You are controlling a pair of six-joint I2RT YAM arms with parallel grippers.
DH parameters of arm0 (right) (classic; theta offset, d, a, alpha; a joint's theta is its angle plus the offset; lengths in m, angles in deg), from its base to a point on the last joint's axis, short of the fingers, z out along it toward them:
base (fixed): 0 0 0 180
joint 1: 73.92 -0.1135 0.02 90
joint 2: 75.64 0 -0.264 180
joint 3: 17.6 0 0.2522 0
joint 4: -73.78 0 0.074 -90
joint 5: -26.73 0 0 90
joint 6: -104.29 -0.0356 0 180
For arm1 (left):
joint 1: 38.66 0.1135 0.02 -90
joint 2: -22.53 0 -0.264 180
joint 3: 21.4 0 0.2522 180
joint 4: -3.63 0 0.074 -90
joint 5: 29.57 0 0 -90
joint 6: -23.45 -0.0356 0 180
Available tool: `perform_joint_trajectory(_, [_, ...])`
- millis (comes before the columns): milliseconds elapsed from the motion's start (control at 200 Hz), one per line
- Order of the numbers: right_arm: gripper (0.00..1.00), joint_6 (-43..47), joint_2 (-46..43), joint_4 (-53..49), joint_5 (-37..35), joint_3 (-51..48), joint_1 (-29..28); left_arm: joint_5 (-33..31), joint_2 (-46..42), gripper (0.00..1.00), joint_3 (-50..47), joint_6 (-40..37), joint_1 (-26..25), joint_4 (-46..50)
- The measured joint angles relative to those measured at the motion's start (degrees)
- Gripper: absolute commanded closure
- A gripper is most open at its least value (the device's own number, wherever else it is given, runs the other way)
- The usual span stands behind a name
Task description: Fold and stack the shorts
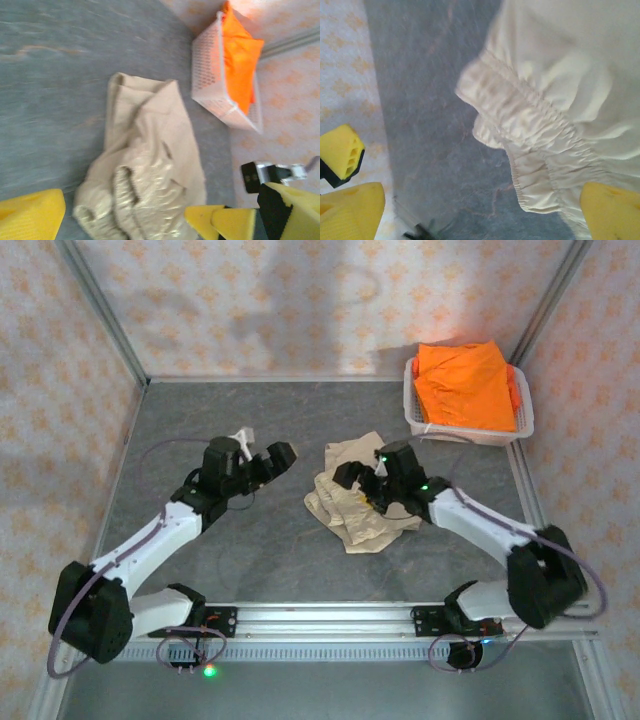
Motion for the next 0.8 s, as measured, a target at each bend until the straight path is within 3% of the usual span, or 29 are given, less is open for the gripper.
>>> perform_joint_trajectory(140, [0.01, 7.28, -7.96, -10.43, -12.02, 3.76, 0.11, 1.55, 6.03, 0.00, 5.90, 2.05, -4.39, -2.32])
perform_joint_trajectory(255, [0.01, 11.10, -8.92, -16.83, -18.18, 4.00, 0.26, 2.27, 12.17, 0.00, 10.71, 3.41, -7.78, -3.93])
perform_joint_trajectory(495, [0.01, 12.61, -5.79, -21.03, -20.04, 1.81, -0.81, 3.50, 24.90, 0.00, 15.45, 6.34, -9.92, -9.38])
perform_joint_trajectory(801, [0.00, 11.06, 2.51, -21.24, -25.09, 2.84, -8.92, 3.54, 34.07, 0.00, 17.11, 7.32, -9.92, -11.37])
